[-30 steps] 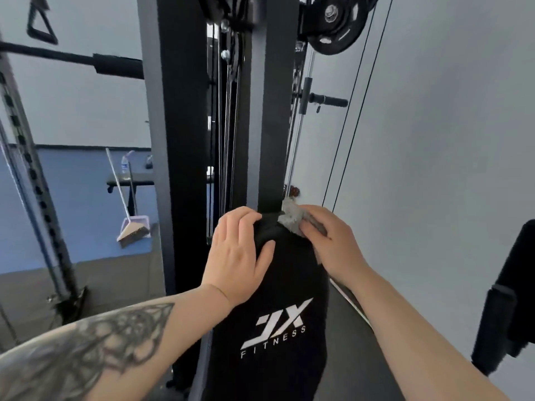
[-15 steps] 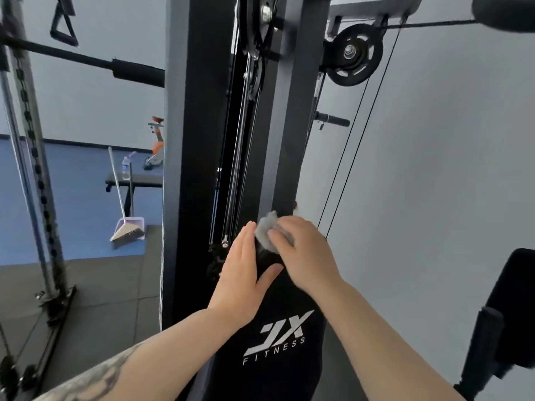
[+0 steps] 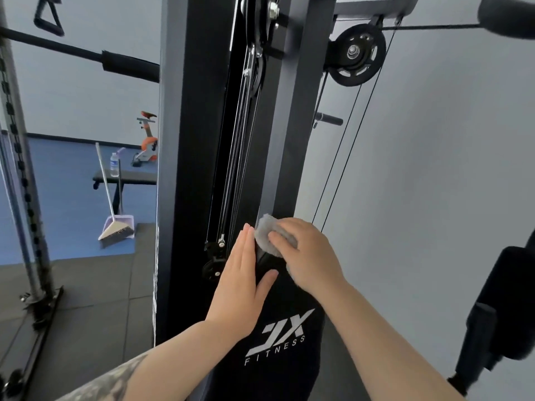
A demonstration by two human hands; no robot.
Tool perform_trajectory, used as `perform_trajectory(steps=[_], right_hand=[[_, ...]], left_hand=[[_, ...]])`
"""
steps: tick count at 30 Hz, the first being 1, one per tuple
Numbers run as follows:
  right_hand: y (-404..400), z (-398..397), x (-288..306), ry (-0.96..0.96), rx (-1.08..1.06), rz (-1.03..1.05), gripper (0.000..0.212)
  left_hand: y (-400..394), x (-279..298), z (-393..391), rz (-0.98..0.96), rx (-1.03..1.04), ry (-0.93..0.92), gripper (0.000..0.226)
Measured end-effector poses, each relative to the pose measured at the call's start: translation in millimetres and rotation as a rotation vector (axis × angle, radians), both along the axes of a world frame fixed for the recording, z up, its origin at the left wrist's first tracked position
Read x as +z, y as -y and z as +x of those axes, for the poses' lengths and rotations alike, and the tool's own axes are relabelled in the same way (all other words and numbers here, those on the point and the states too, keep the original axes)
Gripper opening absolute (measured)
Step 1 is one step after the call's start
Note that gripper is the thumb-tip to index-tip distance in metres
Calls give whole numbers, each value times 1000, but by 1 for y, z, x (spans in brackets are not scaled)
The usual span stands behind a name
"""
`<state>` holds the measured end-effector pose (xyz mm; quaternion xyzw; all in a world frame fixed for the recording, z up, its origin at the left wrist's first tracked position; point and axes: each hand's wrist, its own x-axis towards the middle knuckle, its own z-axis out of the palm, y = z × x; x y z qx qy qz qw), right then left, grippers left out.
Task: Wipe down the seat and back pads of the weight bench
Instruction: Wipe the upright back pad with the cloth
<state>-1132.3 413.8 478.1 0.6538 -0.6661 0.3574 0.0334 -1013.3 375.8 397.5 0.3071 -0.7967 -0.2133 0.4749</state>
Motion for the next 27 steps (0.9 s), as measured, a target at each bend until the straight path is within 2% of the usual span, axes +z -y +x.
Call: perform_trajectory(steps=[3, 5, 8, 10, 14, 18, 19, 23, 27], right_hand=[[2, -24, 7, 226, -180, 35, 29], [7, -12, 5, 162, -255, -4, 32], [4, 2, -4, -23, -174, -59, 26], [0, -19, -2, 43, -135, 0, 28], [-1, -45, -2, 256, -238, 49, 25], [-4, -36, -8, 180, -119, -28, 21], [-6, -42, -8, 207, -97, -25, 21], [-2, -65, -12, 506, -169, -7, 29], [3, -66, -8, 570, -105, 11, 35]], left_hand=[[-1, -2, 3, 35, 8, 19, 77], [-2, -1, 3, 11, 5, 24, 74], [-1, 4, 2, -57, -14, 44, 67], [0, 11, 0, -131, -45, 87, 61], [5, 21, -7, -230, -30, 131, 49], [15, 29, -11, -288, -44, 155, 50], [17, 33, -12, -315, -54, 191, 50], [27, 51, -11, -405, -93, 375, 48], [36, 86, -25, -337, -241, 616, 53]])
